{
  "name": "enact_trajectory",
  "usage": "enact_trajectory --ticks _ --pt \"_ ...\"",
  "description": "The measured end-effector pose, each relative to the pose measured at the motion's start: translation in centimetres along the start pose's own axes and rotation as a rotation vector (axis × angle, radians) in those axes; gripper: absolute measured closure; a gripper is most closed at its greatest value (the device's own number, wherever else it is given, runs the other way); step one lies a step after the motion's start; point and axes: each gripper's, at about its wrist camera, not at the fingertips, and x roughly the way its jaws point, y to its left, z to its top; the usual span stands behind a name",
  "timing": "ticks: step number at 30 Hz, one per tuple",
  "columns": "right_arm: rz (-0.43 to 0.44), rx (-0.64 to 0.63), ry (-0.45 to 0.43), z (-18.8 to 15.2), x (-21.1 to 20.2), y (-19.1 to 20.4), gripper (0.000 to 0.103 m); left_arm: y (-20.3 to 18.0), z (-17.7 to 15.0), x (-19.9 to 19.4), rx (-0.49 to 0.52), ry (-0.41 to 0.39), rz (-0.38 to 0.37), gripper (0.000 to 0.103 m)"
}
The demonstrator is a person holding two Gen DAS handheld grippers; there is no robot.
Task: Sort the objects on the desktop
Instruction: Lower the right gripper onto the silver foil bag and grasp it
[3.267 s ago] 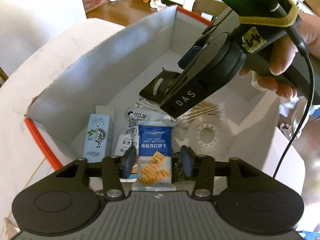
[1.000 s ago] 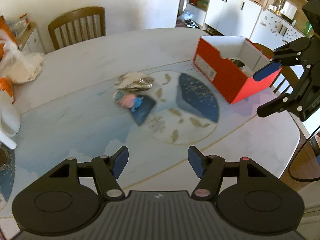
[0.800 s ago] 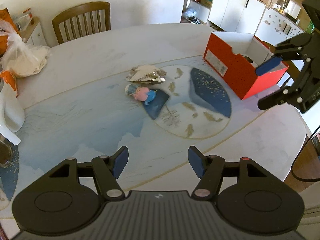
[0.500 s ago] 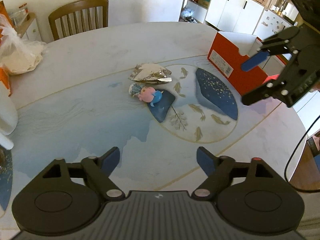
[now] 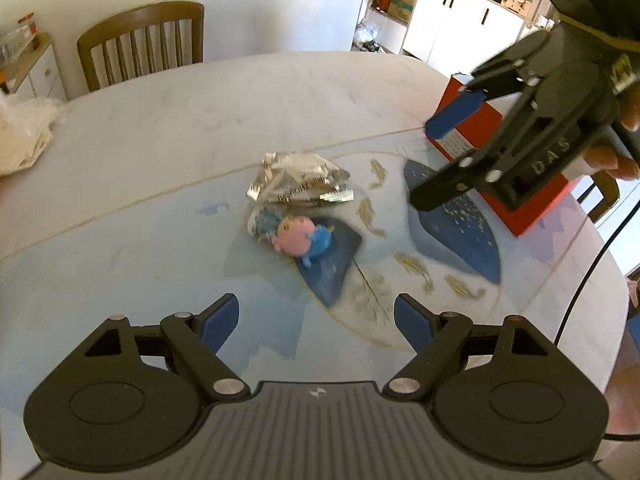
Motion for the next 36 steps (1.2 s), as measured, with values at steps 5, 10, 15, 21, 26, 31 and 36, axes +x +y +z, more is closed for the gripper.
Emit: enact_trajectory --ticks 5,10,15,21,26,31,36 --pt "-0.003 0.004 0.006 1.6 2.1 -1.1 0.024 0.2 1.1 2.2 0.035 -0.018 0.01 0.018" --pt "0.005 0.007 0.014 3.1 3.9 -1.9 0.024 1.0 2.3 4.4 0.041 -0.004 0.01 0.018" --pt "0.012 0.026 0.017 4.4 5.0 -2.4 0.024 1.7 3.4 6.1 0.021 0.003 0.011 0.018" --pt "-0.002 0.056 0.023 6.4 6.5 -3.2 0.025 1.9 4.9 7.7 -0.028 0.019 0.041 0.018" --pt "0.004 0.071 0.05 6.8 8.2 -3.5 0.028 2.9 5.4 9.1 -0.101 0.059 0.049 0.019" --pt "0.023 0.091 0.091 6.2 9.9 -3.6 0.031 3.6 5.6 10.0 -0.147 0.075 0.024 0.019" --pt "0.039 0.101 0.1 5.9 10.9 -3.7 0.039 3.8 5.9 10.9 -0.17 0.077 0.021 0.02"
